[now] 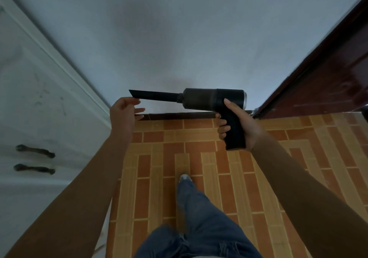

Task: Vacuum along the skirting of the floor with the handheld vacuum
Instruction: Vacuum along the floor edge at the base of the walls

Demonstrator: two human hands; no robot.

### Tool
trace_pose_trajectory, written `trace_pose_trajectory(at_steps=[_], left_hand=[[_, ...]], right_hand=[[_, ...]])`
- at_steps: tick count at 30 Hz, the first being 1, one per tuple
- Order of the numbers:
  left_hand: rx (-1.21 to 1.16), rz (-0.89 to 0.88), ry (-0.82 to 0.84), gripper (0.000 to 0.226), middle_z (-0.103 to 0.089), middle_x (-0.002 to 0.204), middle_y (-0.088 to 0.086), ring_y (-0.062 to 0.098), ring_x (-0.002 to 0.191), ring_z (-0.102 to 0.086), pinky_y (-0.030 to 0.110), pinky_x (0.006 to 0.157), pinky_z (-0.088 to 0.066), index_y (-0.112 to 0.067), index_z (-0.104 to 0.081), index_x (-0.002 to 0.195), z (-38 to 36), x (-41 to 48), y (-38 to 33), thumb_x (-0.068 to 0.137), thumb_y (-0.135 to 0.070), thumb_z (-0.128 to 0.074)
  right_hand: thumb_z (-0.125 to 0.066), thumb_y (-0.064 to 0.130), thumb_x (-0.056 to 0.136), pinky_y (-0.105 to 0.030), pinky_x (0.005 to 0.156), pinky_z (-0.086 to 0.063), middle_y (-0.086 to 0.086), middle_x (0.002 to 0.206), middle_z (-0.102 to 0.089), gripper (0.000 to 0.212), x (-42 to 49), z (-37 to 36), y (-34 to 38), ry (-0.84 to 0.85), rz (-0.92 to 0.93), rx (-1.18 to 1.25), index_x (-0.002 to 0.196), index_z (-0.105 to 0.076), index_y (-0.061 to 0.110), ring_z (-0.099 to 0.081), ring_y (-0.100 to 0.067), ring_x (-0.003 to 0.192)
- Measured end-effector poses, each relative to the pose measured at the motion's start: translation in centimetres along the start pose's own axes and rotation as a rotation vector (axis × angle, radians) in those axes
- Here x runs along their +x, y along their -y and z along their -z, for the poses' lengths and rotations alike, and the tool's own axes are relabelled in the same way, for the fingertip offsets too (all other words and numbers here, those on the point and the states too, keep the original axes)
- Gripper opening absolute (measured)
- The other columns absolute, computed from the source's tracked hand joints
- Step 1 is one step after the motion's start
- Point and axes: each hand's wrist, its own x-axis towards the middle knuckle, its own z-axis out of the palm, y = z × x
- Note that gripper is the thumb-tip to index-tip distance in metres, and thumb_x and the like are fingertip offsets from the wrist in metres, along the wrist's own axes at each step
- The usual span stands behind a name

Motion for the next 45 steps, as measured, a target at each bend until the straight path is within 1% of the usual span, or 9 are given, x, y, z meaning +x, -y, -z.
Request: trace_pose_trajectory(at_steps=[11, 17, 22, 26, 28, 32, 38, 42, 45], left_hand=[[-0.021, 0.040, -0.052, 0.038, -0.062, 0.107, 0.011, 0.019, 0.078, -0.067, 0.034, 0.077, -0.056, -0.017, -0.062, 0.078, 0.4, 9.8, -1.0, 0.091, 0.009, -0.036], [0.006, 0.043, -0.050, 0.036, -0.063, 0.104, 0.010, 0.016, 0.075, -0.067, 0.024, 0.068, -0.055, -0.018, -0.061, 0.078, 2.4, 15.0, -0.6, 0.091, 0.008, -0.039], [0.039, 0.059, -0.020, 0.036, -0.062, 0.103, 0.010, 0.017, 0.075, -0.066, 0.028, 0.073, -0.055, -0.018, -0.061, 0.079, 3.7, 19.0, 0.4, 0.093, 0.007, -0.039], [0.083, 0.095, 0.000, 0.034, -0.064, 0.104, 0.009, 0.016, 0.075, -0.066, 0.025, 0.070, -0.056, -0.021, -0.061, 0.080, 4.1, 21.5, 2.4, 0.094, 0.003, -0.041], [0.096, 0.106, 0.013, 0.034, -0.064, 0.104, 0.010, 0.018, 0.075, -0.066, 0.028, 0.071, -0.056, -0.021, -0.060, 0.081, 4.2, 22.4, 3.8, 0.094, 0.003, -0.041], [0.153, 0.113, 0.021, 0.028, -0.064, 0.099, 0.008, 0.027, 0.083, -0.066, 0.038, 0.081, -0.055, -0.015, -0.062, 0.093, 3.9, 24.2, 8.7, 0.094, 0.002, -0.040], [0.195, 0.138, 0.103, 0.029, -0.065, 0.093, 0.003, 0.016, 0.077, -0.063, 0.030, 0.075, -0.054, -0.016, -0.064, 0.089, 1.7, 28.6, 21.0, 0.094, 0.001, -0.040], [0.222, 0.104, 0.158, 0.028, -0.065, 0.102, 0.007, 0.017, 0.082, -0.063, 0.022, 0.070, -0.054, -0.010, -0.062, 0.111, -0.4, 32.4, 30.6, 0.097, -0.001, -0.040], [0.303, 0.037, 0.215, 0.033, -0.062, 0.108, 0.006, 0.018, 0.089, -0.062, 0.025, 0.072, -0.054, -0.011, -0.056, 0.124, -1.3, 34.9, 37.6, 0.097, -0.001, -0.040]], right_hand=[[-0.064, 0.047, 0.077, -0.021, 0.043, -0.043, 0.003, 0.056, -0.049, 0.036, 8.8, -3.8, 5.8, -0.022, -0.071, -0.035, 0.077, -0.055, 0.012, -0.044, -0.008, 0.041], [-0.064, 0.046, 0.078, -0.020, 0.045, -0.042, 0.003, 0.057, -0.049, 0.035, 13.3, -6.6, 5.1, -0.030, -0.084, 0.027, 0.078, -0.056, 0.012, -0.044, -0.008, 0.043], [-0.065, 0.045, 0.078, -0.021, 0.044, -0.043, 0.002, 0.058, -0.049, 0.034, 17.0, -8.3, 3.9, -0.041, -0.086, 0.092, 0.078, -0.058, 0.012, -0.045, -0.008, 0.043], [-0.065, 0.045, 0.078, -0.021, 0.044, -0.042, 0.002, 0.056, -0.049, 0.034, 19.5, -8.7, 2.5, -0.088, -0.092, 0.112, 0.075, -0.058, 0.012, -0.044, -0.008, 0.042], [-0.064, 0.045, 0.079, -0.021, 0.044, -0.042, 0.002, 0.056, -0.049, 0.034, 20.6, -8.4, 1.6, -0.091, -0.088, 0.111, 0.078, -0.056, 0.012, -0.043, -0.008, 0.042], [-0.062, 0.044, 0.080, -0.020, 0.043, -0.041, 0.002, 0.056, -0.048, 0.033, 24.0, -6.0, -1.2, -0.095, -0.100, 0.103, 0.078, -0.055, 0.012, -0.043, -0.008, 0.041], [-0.061, 0.045, 0.081, -0.020, 0.042, -0.042, 0.003, 0.055, -0.048, 0.034, 33.2, 1.6, -8.6, -0.085, -0.113, 0.095, 0.076, -0.055, 0.012, -0.044, -0.008, 0.040], [-0.061, 0.046, 0.079, -0.020, 0.042, -0.042, 0.003, 0.055, -0.048, 0.034, 40.6, 6.9, -14.0, -0.086, -0.095, 0.097, 0.075, -0.055, 0.012, -0.043, -0.007, 0.040], [-0.061, 0.045, 0.079, -0.020, 0.043, -0.043, 0.003, 0.056, -0.049, 0.034, 45.7, 10.6, -17.8, -0.099, -0.080, 0.093, 0.076, -0.055, 0.012, -0.044, -0.007, 0.040]])
